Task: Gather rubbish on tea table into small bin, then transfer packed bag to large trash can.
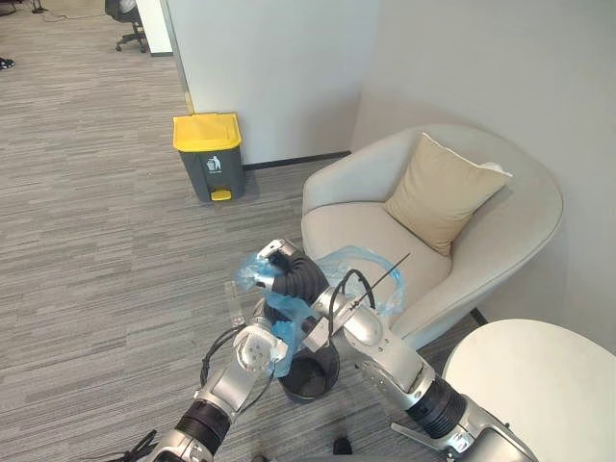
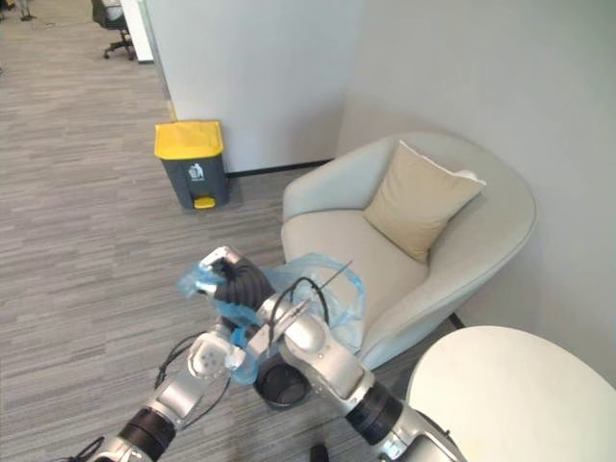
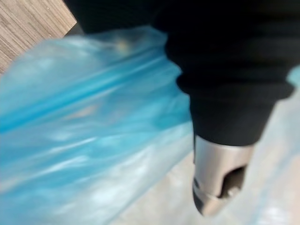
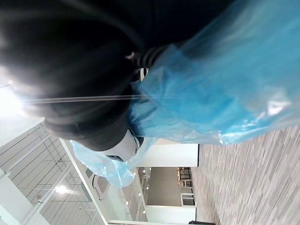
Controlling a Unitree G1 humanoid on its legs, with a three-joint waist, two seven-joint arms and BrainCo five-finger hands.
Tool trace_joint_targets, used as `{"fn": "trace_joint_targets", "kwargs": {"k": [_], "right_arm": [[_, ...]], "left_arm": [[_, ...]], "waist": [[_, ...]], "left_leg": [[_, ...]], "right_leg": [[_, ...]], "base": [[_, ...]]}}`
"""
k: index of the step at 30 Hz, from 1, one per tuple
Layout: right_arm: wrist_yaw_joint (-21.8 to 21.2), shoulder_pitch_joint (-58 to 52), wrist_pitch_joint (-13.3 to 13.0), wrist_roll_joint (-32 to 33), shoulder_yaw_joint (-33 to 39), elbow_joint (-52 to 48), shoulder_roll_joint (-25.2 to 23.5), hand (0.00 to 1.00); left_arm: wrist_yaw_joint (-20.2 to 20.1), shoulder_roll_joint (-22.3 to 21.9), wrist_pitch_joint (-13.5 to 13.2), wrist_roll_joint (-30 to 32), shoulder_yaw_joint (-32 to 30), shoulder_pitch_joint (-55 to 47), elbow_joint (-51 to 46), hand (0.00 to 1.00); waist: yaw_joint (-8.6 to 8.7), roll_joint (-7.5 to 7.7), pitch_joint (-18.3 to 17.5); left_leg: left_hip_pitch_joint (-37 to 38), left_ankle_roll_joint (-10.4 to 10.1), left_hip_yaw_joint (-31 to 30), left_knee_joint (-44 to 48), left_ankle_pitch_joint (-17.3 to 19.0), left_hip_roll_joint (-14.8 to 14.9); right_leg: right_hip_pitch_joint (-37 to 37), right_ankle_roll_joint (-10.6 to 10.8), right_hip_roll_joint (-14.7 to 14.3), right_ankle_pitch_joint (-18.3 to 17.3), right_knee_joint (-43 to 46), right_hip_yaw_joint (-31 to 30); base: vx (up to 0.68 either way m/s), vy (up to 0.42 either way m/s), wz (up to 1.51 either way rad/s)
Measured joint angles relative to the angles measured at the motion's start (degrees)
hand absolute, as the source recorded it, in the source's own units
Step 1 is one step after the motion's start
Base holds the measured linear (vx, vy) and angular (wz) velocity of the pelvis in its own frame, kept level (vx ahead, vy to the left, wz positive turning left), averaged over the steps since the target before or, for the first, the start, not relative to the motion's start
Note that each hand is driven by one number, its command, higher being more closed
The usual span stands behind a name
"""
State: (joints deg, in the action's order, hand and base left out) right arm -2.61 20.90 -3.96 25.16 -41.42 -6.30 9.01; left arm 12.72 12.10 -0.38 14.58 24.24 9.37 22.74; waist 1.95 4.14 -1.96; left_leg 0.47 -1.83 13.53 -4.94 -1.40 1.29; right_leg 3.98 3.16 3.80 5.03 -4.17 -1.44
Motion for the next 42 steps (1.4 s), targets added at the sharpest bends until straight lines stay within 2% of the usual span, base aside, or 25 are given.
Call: {"fn": "trace_joint_targets", "kwargs": {"k": [10,13,16,22,23,28,36,40,42], "right_arm": [[-0.34,-0.28,-0.21,-0.29,-0.46,0.50,-0.21,1.00],[-1.35,-5.00,-1.33,-1.78,0.57,0.50,0.00,1.00],[-1.41,-10.01,-1.47,-6.56,3.43,0.61,1.15,1.00],[1.48,-14.00,-2.35,-22.07,10.17,0.72,6.06,1.00],[2.15,-14.53,-2.57,-25.26,10.95,0.72,6.87,0.00],[4.59,-16.67,-3.47,-36.05,12.78,1.93,7.74,0.00],[6.52,-18.36,-3.62,-45.55,14.86,3.91,9.14,0.00],[7.45,-19.61,-3.62,-45.66,17.16,4.00,8.27,0.00],[7.80,-21.39,-3.59,-45.61,20.60,6.08,5.79,0.00]], "left_arm": [[1.15,-0.65,0.20,-1.99,0.32,0.52,1.57,1.00],[1.07,-0.67,0.26,-3.48,-0.40,-0.15,1.47,1.00],[1.00,-1.17,0.32,-3.98,-2.62,-1.74,1.22,1.00],[0.94,-1.25,0.41,-5.81,-5.48,-5.86,-2.69,1.00],[0.92,-1.40,0.41,-5.83,-5.71,-6.07,-2.93,1.00],[0.78,-1.71,0.39,-6.40,-7.41,-7.34,-3.11,1.00],[0.73,-2.23,0.39,-8.12,-9.83,-10.10,-3.26,1.00],[0.76,-2.83,0.40,-9.29,-11.99,-11.38,-3.33,1.00],[0.77,-3.44,0.39,-9.85,-14.14,-13.22,-3.37,1.00]], "waist": [[0.56,-0.03,0.02],[0.61,-0.06,0.04],[0.68,-0.09,0.06],[0.66,-0.41,0.28],[0.65,-0.52,0.35],[0.65,-0.85,0.57],[0.63,-1.34,0.90],[0.52,-1.61,1.08],[0.41,-1.78,1.20]], "left_leg": [[-0.01,-0.01,0.21,-0.01,0.01,-0.04],[-0.01,-0.02,0.24,-0.02,0.03,0.01],[-0.01,-0.04,0.28,-0.14,0.06,0.06],[0.09,0.01,0.29,-0.56,0.01,-0.05],[0.26,0.05,0.28,-0.78,-0.03,-0.04],[0.53,0.07,0.13,-0.91,-0.04,-0.08],[0.47,0.11,-0.21,-0.93,-0.01,-0.28],[0.43,0.11,-0.38,-0.93,0.00,-0.34],[0.39,0.12,-0.51,-0.92,-0.01,-0.60]], "right_leg": [[0.11,0.00,-0.01,0.00,0.00,-0.19],[0.10,0.00,0.01,-0.01,-0.01,-0.20],[0.08,0.05,0.09,-0.04,0.01,-0.24],[0.02,0.20,0.21,-0.15,0.22,-0.22],[-0.01,0.22,0.20,-0.16,0.21,-0.18],[-0.11,0.45,0.26,-0.36,0.22,-0.05],[-0.04,0.68,0.53,-0.64,0.52,0.37],[0.00,0.72,0.60,-0.74,0.52,0.51],[-0.03,0.73,0.59,-0.76,0.45,0.85]], "base": [[0.00,0.000,0.00],[0.00,0.000,0.00],[0.00,0.000,0.00],[0.00,0.000,0.00],[0.00,0.000,0.00],[0.00,0.000,0.00],[0.00,0.000,0.02],[0.00,0.000,0.02],[0.00,0.000,0.00]]}}
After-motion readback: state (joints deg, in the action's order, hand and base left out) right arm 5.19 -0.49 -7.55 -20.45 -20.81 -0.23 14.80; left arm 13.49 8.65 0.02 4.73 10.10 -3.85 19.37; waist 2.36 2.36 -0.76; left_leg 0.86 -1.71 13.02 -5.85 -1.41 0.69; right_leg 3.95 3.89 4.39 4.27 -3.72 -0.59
